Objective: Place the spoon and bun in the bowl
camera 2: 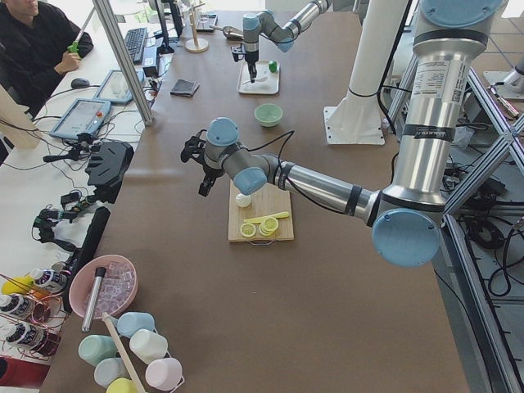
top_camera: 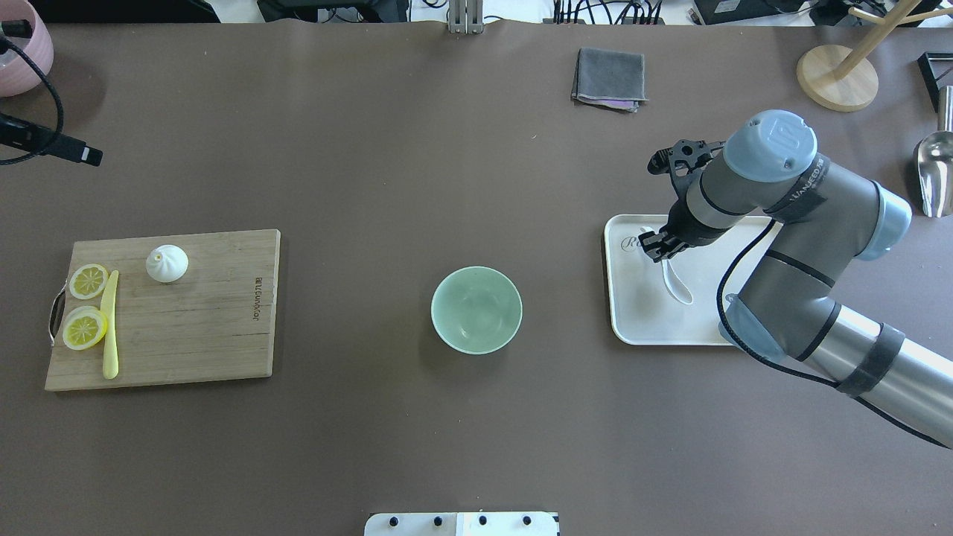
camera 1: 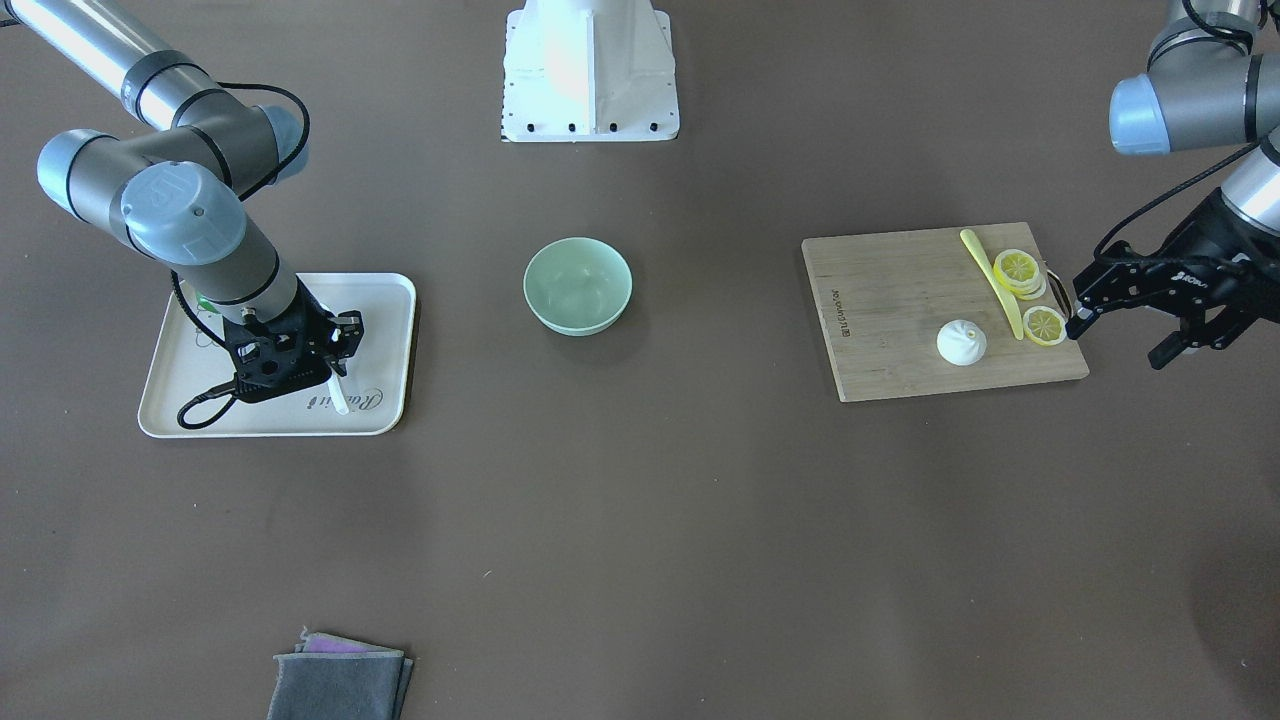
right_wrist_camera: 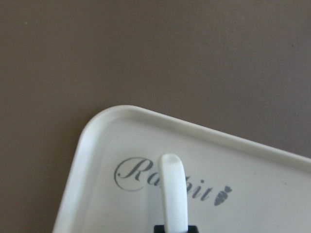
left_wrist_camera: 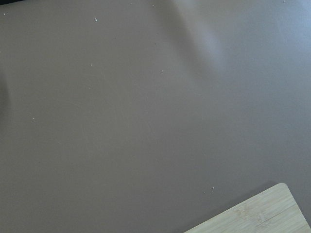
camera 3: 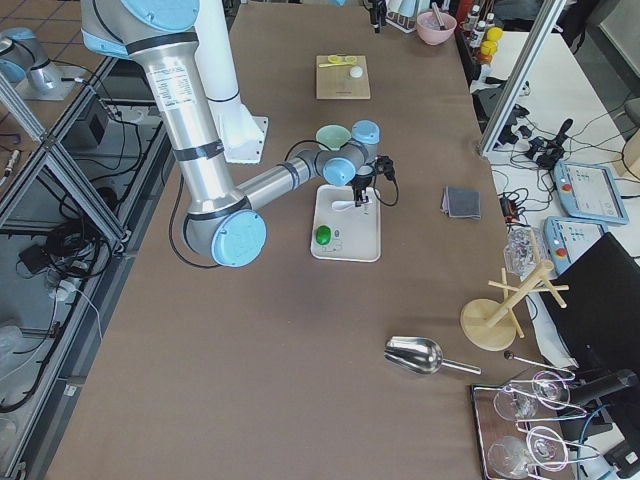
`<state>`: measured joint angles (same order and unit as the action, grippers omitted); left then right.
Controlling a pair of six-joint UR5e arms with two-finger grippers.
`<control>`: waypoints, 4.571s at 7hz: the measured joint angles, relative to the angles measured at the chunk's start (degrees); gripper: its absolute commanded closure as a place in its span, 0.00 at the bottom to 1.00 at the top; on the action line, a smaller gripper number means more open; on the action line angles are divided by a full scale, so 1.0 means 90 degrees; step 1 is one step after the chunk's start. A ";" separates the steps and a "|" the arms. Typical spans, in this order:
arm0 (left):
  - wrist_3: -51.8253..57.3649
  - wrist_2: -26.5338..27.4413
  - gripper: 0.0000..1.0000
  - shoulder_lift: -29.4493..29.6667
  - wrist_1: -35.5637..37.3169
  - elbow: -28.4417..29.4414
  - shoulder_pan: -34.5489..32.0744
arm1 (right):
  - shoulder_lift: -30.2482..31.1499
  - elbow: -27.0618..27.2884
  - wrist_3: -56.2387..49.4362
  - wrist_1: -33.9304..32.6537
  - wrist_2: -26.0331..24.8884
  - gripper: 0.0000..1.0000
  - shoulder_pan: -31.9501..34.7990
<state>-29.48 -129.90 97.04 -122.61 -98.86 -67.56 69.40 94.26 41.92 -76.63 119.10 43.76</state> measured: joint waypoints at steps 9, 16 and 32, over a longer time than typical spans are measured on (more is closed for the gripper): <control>0.0015 0.0253 0.03 -0.0136 0.0000 0.0443 0.1437 | -0.1796 0.0950 0.2152 -0.1720 0.0153 1.00 -0.0410; -0.0505 0.0260 1.00 -0.0157 -0.0301 0.0501 0.1898 | -0.2102 0.0934 0.2244 -0.1701 0.0045 1.00 -0.0570; -0.1694 -0.0712 1.00 0.1688 0.1262 0.0150 0.1111 | -0.2007 0.0566 0.2719 -0.1052 -0.0298 0.00 -0.0966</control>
<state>-44.73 -136.31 112.23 -111.25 -97.52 -57.55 51.34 99.35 66.39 -86.10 116.41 35.07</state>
